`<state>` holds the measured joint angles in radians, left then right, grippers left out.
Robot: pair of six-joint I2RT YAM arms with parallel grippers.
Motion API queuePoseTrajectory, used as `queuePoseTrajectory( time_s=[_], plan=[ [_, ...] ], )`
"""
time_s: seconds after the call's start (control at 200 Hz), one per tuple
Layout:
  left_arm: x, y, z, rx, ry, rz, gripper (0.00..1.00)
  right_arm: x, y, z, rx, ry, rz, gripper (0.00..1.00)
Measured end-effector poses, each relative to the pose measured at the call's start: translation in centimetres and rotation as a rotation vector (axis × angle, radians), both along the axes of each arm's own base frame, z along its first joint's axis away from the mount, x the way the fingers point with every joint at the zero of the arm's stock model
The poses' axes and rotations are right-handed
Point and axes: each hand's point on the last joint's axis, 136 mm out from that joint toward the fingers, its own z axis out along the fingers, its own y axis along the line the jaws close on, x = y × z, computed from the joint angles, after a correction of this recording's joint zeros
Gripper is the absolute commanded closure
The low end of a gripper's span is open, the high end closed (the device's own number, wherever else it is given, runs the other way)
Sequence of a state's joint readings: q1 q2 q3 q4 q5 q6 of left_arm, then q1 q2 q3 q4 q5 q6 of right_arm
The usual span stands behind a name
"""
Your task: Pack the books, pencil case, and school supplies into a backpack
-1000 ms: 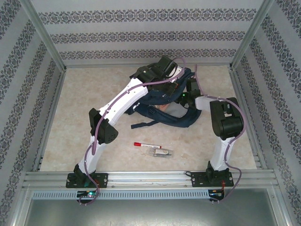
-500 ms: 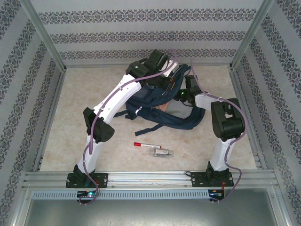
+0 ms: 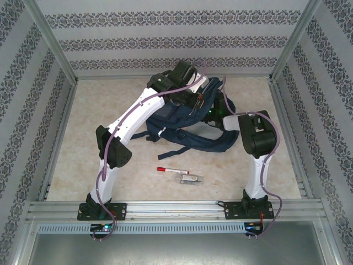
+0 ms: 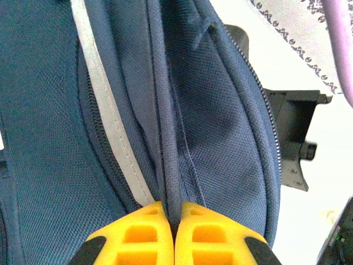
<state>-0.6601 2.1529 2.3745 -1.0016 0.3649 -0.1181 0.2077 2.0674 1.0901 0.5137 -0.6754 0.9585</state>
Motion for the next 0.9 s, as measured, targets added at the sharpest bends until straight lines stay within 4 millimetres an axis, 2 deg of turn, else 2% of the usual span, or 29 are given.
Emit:
queuePoseTrajectory(
  time_s=[0.195, 0.395, 0.51, 0.545, 0.645, 0.704, 0.789, 0.899],
  plan=[
    [0.3, 1.9, -0.7, -0.033, 0.025, 0.039, 1.00, -1.7, -2.9, 0.6, 0.016, 0.063, -0.062, 0.52],
    [0.2, 2.4, -1.2, -0.074, 0.022, 0.058, 1.00, -4.0, -5.3, 4.2, 0.039, 0.049, -0.112, 0.53],
    [-0.1, 1.8, -1.7, -0.110, 0.045, 0.046, 0.94, -6.3, -6.5, 6.5, 0.051, 0.028, -0.130, 0.54],
    [0.0, 1.5, -2.1, -0.128, 0.057, 0.047, 0.89, -7.2, -7.0, 7.1, 0.042, 0.022, -0.137, 0.54],
    [-0.2, 0.7, -3.9, -0.181, 0.098, 0.050, 0.63, -9.5, -9.2, 8.9, -0.035, -0.002, -0.187, 0.54],
    [-0.5, 0.3, -5.1, -0.201, 0.129, 0.050, 0.52, -10.7, -10.9, 9.9, -0.105, -0.020, -0.232, 0.53],
    [-1.4, 0.0, -6.6, -0.200, 0.158, 0.023, 0.48, -12.4, -13.5, 10.7, -0.214, -0.035, -0.296, 0.53],
    [-1.8, 0.3, -7.2, -0.182, 0.127, -0.008, 0.42, -14.8, -15.6, 10.2, -0.338, -0.002, -0.333, 0.54]
  ],
)
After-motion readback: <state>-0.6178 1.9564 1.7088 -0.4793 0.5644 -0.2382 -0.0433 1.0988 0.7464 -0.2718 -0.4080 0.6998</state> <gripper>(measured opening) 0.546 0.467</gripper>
